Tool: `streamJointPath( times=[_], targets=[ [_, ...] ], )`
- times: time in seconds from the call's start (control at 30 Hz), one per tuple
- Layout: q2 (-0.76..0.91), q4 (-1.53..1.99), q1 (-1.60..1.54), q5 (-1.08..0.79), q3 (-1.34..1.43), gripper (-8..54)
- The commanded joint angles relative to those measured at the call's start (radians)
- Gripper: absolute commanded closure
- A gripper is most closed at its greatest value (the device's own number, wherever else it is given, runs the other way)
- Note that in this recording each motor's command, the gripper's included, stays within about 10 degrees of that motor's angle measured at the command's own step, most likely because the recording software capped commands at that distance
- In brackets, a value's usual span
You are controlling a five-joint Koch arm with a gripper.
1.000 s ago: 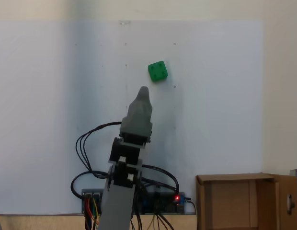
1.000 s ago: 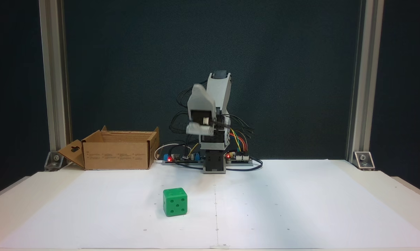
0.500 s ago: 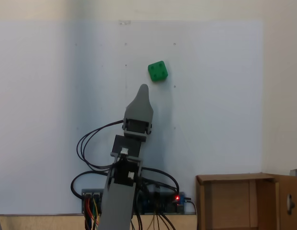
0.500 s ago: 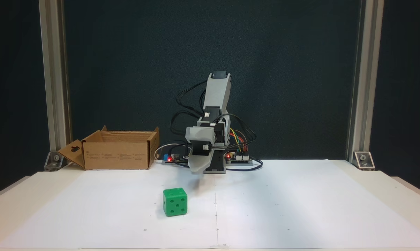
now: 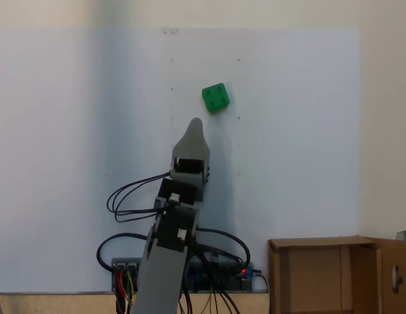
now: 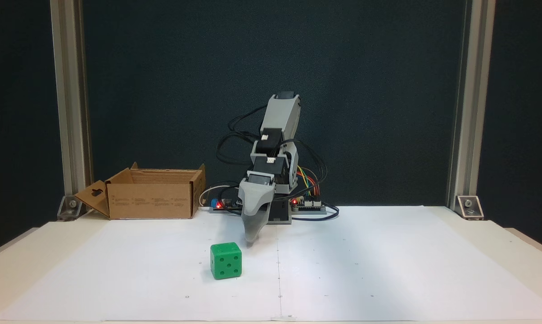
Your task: Grasp a green dice and put it in the bin.
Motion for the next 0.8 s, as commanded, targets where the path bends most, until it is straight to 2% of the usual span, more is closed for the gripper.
streamJointPath(
  times=[0.0, 0.1, 0.27, 0.43, 0.57, 0.77],
  targets=[
    [0.095, 0.086, -0.003, -0.074, -0.098, 1.4],
    [0.097, 0.095, -0.006, -0.075, -0.106, 1.3],
    [0.094, 0.322, -0.021, -0.115, -0.299, 1.5],
    [0.086, 0.400, -0.043, -0.121, -0.416, 2.6],
    [-0.020, 0.636, -0.060, -0.117, -0.632, 2.3],
    [-0.265, 0.958, -0.071, -0.114, -1.012, 1.8]
  ],
)
